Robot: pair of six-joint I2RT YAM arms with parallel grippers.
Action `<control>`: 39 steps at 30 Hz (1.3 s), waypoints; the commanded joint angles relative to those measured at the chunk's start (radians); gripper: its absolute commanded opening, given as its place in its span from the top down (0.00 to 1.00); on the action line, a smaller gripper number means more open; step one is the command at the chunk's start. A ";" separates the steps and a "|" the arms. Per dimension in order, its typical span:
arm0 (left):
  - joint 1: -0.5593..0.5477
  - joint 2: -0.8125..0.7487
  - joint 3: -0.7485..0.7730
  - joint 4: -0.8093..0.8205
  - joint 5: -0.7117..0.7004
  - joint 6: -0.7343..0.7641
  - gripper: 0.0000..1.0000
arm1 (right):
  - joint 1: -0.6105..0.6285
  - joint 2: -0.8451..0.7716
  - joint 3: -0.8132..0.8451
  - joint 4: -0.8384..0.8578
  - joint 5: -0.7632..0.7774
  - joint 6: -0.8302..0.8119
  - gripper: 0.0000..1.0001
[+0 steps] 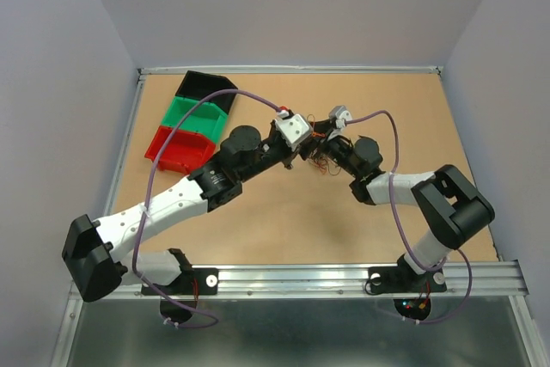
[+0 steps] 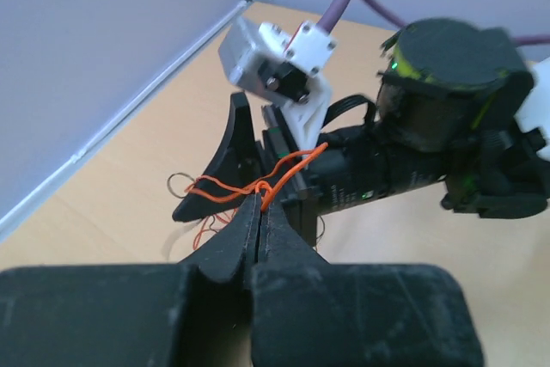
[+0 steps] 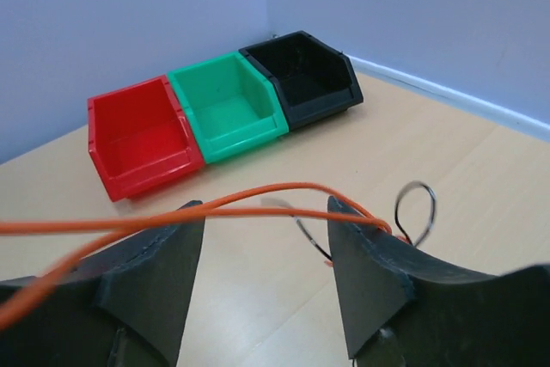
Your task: Untangle the cables
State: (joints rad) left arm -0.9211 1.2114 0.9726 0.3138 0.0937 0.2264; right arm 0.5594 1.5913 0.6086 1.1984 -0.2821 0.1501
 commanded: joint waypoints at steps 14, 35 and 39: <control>-0.001 -0.104 0.500 -0.278 -0.153 -0.001 1.00 | 0.005 0.239 -0.042 0.337 0.009 0.117 0.71; -0.001 -0.095 0.330 -0.254 -0.103 0.039 1.00 | 0.008 -0.017 -0.379 0.473 -0.124 0.224 0.00; -0.001 -0.095 0.298 -0.236 -0.029 0.030 1.00 | 0.019 -0.132 -0.301 0.291 -0.189 0.174 0.00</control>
State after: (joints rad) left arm -0.9211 1.1584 1.2678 -0.0494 -0.0212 0.2478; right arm 0.5648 1.5429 0.2295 1.3022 -0.3801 0.3809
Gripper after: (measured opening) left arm 0.040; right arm 0.999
